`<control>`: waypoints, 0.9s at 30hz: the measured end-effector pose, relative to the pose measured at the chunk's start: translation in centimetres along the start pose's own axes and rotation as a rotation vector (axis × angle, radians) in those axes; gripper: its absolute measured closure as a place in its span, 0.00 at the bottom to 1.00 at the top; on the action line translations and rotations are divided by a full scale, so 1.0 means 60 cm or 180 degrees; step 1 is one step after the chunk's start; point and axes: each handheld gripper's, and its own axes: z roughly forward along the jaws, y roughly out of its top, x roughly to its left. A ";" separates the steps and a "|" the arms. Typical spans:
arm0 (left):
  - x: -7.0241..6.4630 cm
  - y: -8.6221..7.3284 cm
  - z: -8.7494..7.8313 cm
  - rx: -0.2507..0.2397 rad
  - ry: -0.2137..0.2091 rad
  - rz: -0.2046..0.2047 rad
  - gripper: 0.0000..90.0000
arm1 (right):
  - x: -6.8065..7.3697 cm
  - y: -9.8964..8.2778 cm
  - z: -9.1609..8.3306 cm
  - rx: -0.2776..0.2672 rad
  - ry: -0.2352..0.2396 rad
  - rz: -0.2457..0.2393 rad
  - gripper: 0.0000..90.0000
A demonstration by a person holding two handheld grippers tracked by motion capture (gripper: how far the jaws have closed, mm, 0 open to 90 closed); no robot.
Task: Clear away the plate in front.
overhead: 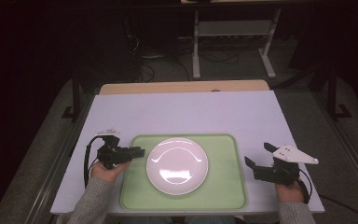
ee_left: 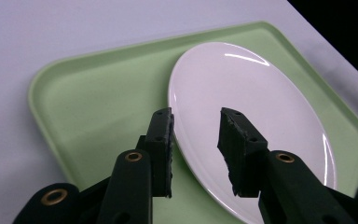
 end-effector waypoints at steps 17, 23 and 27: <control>-0.018 -0.001 -0.043 -0.0306 0.0133 0.0419 0.49 | -0.001 0.000 -0.002 0.0003 -0.0008 0.0011 0.15; -0.030 -0.004 -0.059 -0.0421 0.0254 0.0654 0.41 | -0.002 0.000 -0.003 -0.0008 -0.0012 0.0018 0.15; -0.033 -0.014 -0.064 -0.0459 0.0363 0.0824 0.38 | -0.003 -0.001 -0.004 -0.0013 -0.0009 0.0018 0.15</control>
